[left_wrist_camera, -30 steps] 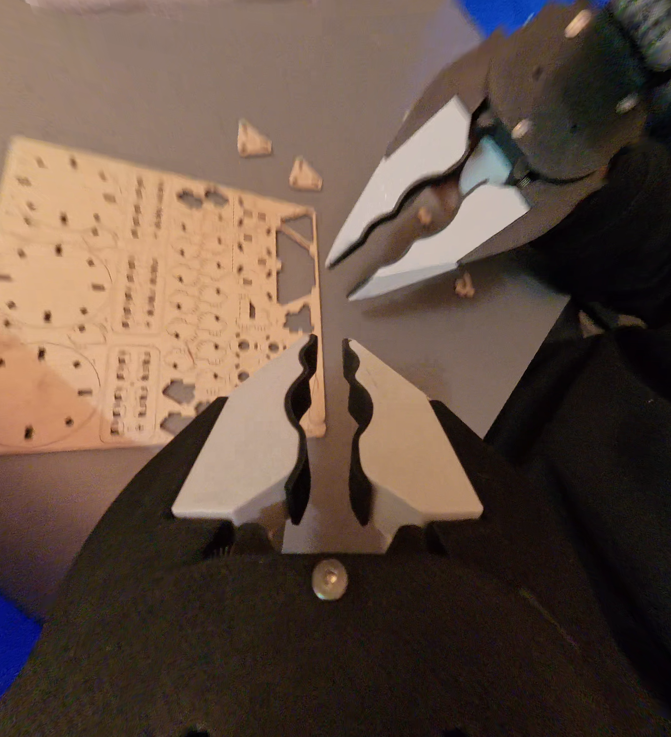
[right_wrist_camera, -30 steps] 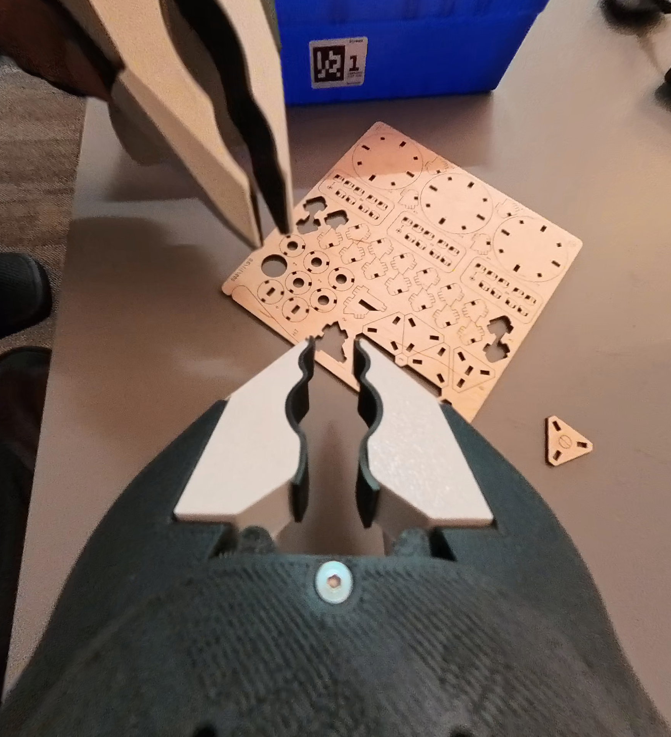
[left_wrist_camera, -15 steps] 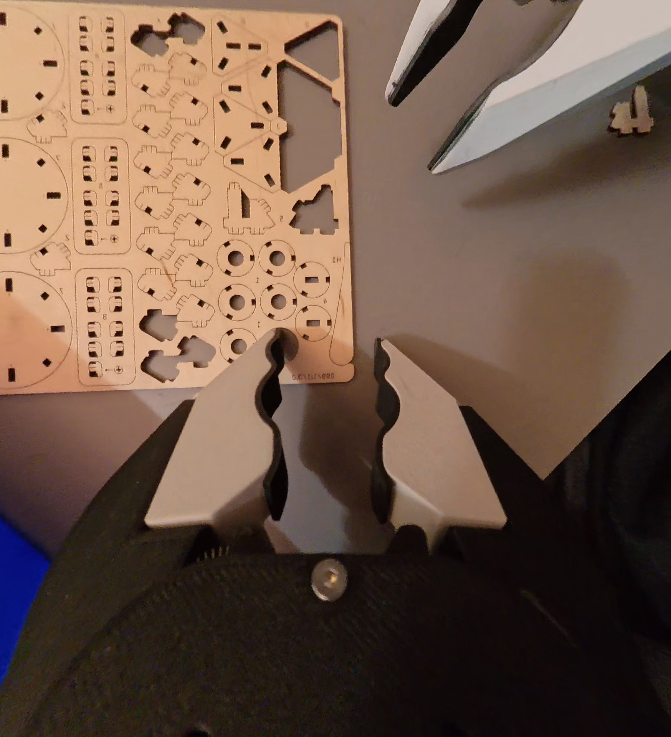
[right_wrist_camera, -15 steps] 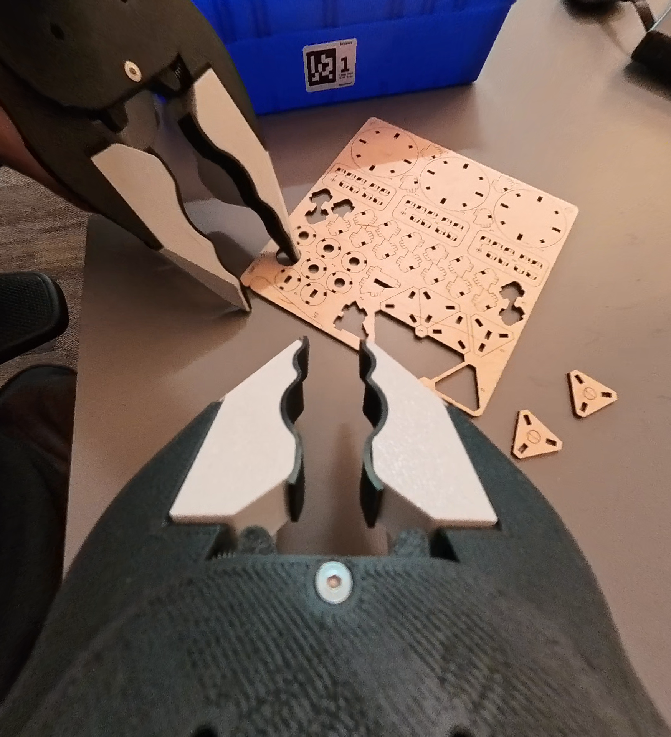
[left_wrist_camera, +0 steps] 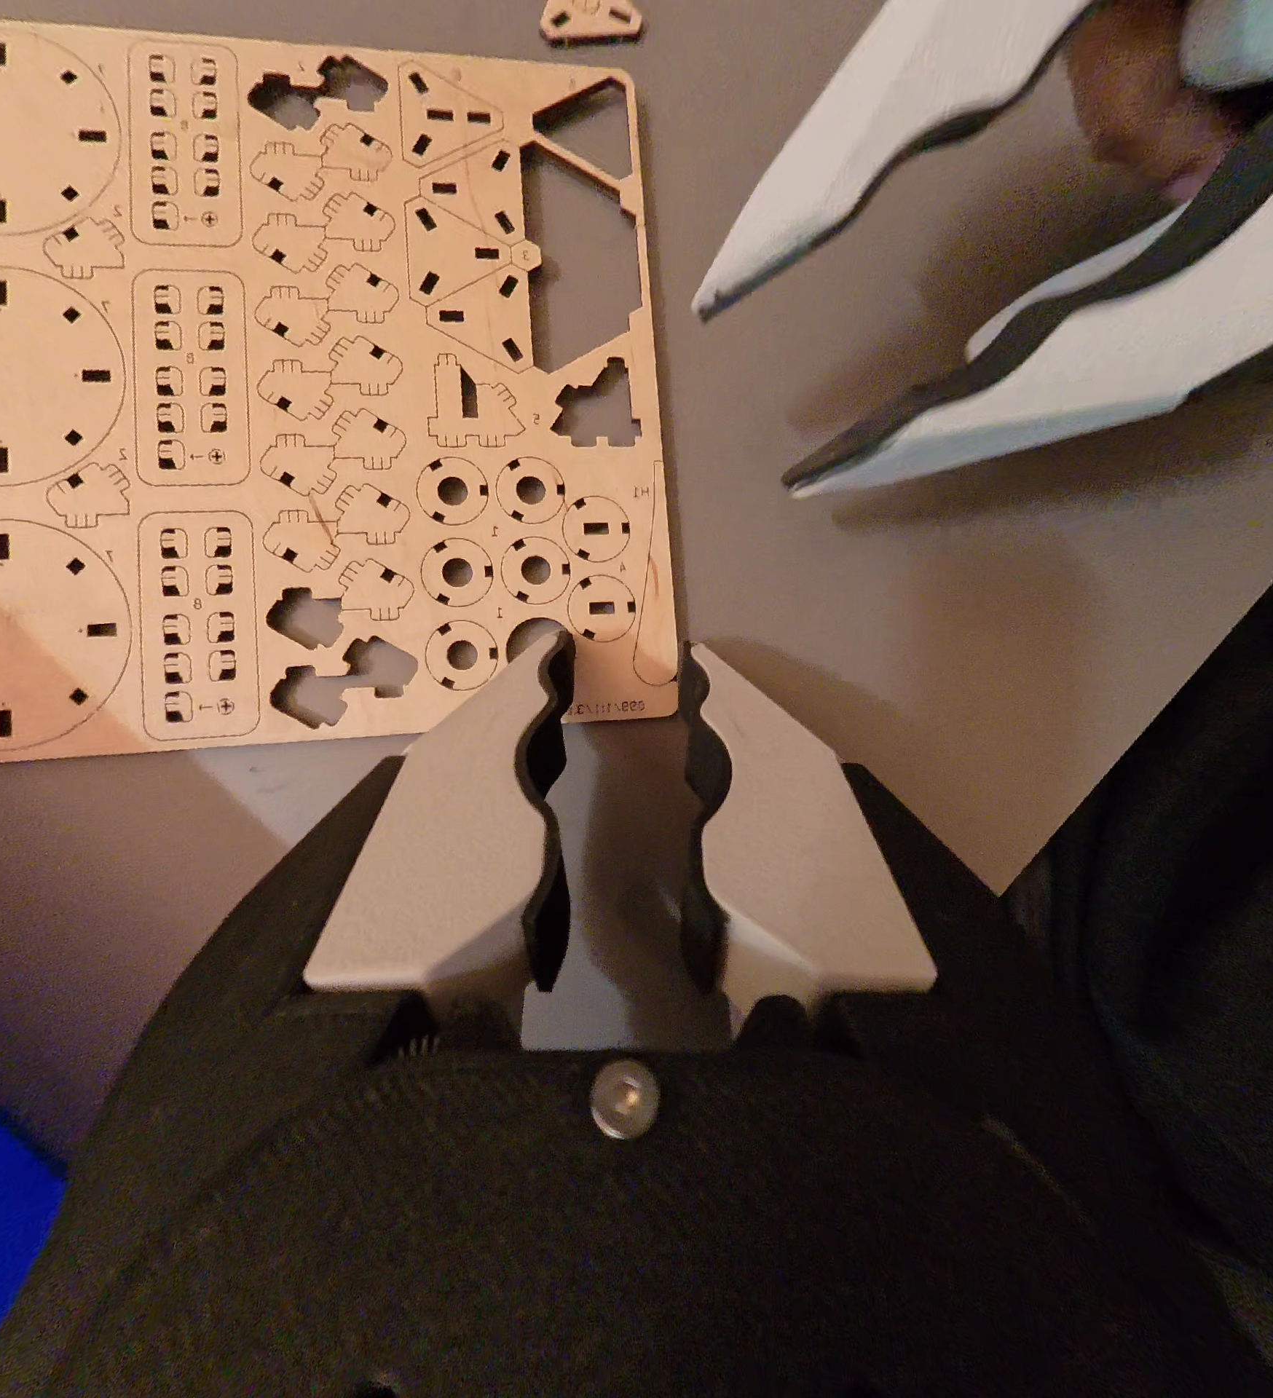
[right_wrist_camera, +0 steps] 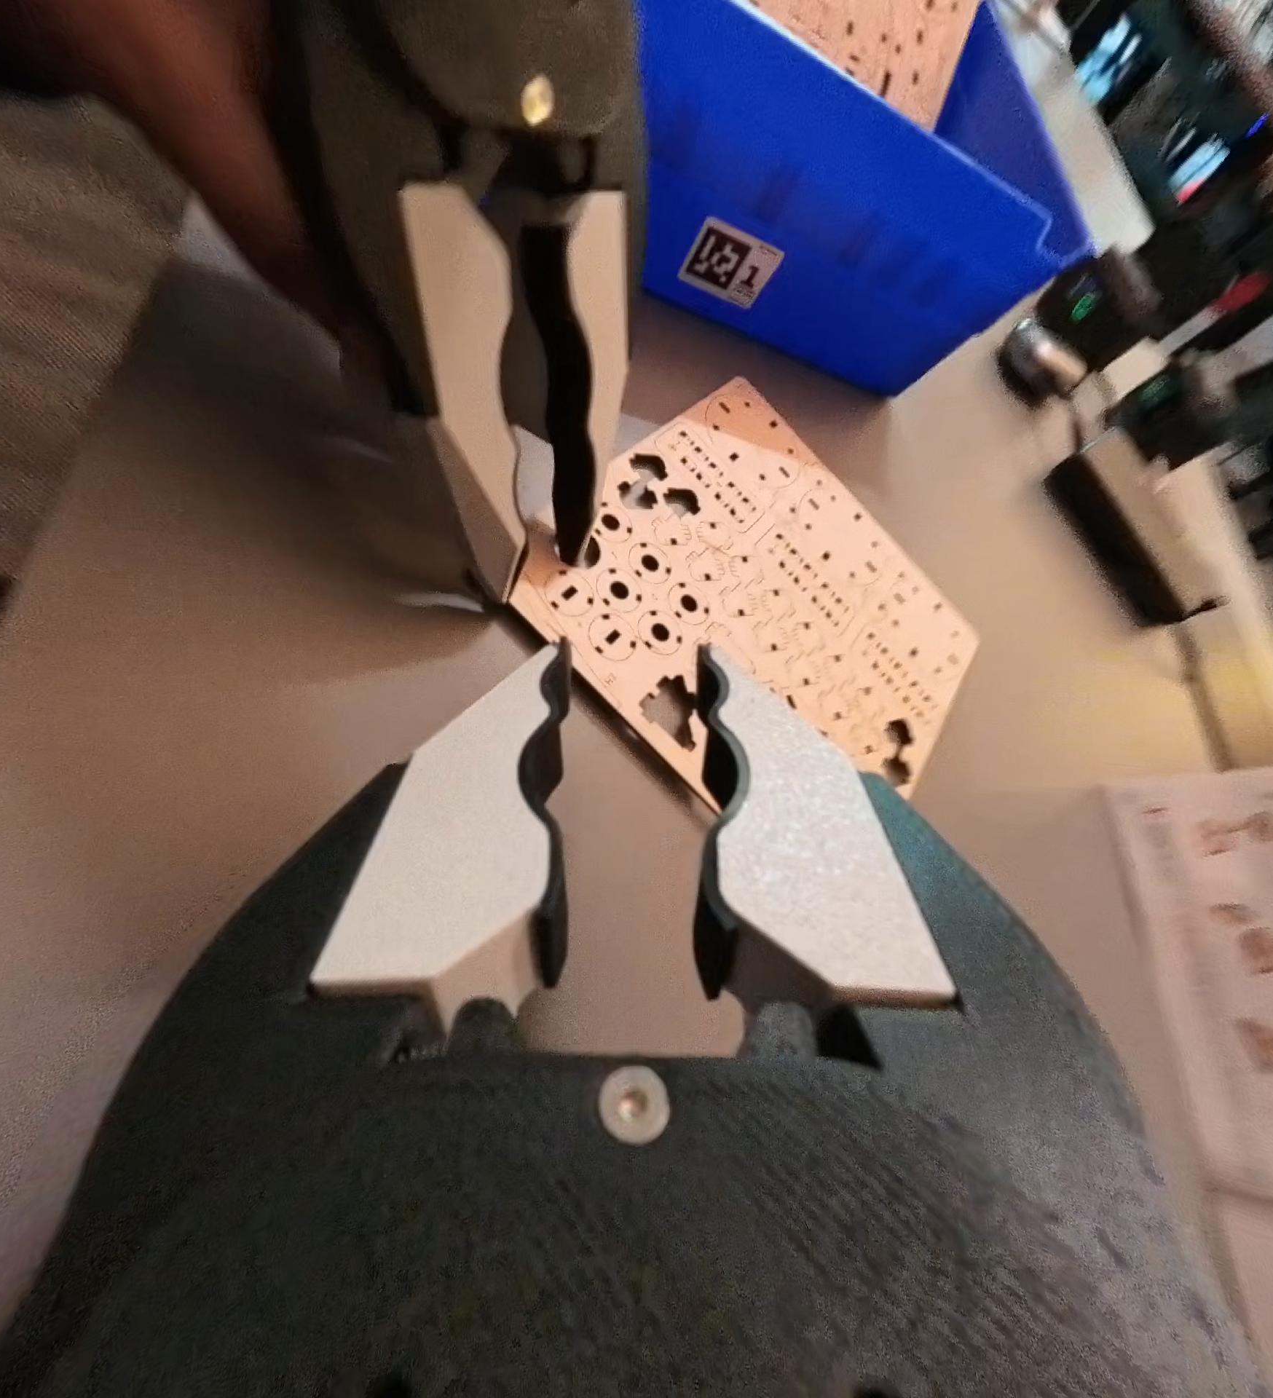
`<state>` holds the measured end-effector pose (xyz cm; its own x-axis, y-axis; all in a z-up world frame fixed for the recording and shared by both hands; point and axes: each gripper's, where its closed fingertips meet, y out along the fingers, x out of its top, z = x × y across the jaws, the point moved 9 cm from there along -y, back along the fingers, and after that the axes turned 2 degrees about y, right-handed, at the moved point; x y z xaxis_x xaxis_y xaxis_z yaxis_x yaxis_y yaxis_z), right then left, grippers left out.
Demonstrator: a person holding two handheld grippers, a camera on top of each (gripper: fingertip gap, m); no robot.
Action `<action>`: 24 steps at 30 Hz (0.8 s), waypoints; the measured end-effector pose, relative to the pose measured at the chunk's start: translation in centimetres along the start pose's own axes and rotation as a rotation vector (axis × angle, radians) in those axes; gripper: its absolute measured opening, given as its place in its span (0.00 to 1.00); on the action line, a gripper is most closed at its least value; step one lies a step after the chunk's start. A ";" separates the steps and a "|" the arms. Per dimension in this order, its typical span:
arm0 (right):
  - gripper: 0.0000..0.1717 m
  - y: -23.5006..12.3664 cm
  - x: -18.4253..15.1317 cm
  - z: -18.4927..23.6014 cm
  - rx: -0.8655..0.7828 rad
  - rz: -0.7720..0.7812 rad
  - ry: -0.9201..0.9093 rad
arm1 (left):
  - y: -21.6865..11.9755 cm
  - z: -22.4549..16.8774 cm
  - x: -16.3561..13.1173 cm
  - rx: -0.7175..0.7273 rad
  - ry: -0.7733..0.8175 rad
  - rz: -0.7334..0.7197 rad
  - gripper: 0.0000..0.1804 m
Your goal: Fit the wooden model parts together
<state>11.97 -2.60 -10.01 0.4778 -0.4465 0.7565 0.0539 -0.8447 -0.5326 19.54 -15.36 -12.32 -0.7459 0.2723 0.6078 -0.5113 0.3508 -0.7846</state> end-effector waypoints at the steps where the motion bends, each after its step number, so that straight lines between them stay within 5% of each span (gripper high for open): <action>1: 0.19 0.2 -0.1 0.4 -0.037 0.016 -0.092 | -0.1 0.0 0.1 -0.012 -0.006 -0.013 0.13; 8: 0.23 2.4 -0.3 2.2 -0.121 0.103 -0.515 | -0.8 -0.1 0.9 -0.074 -0.039 -0.098 0.13; 13: 0.04 2.7 0.2 2.3 -0.233 0.056 -0.723 | -1.9 -0.4 1.5 -0.081 -0.026 -0.205 0.15; 18: 0.03 1.0 0.5 1.4 -0.245 -0.032 -0.653 | -3.4 -1.7 0.9 -0.064 0.115 -0.377 0.26; 24: 0.04 -0.1 0.9 0.6 -0.163 -0.090 -0.511 | -2.5 -2.9 0.7 0.252 0.352 -0.390 0.16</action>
<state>12.93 -2.69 -9.51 0.8454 -0.2037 0.4937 -0.0027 -0.9261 -0.3774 21.56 -13.47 -9.56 -0.3170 0.4623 0.8281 -0.8377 0.2730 -0.4730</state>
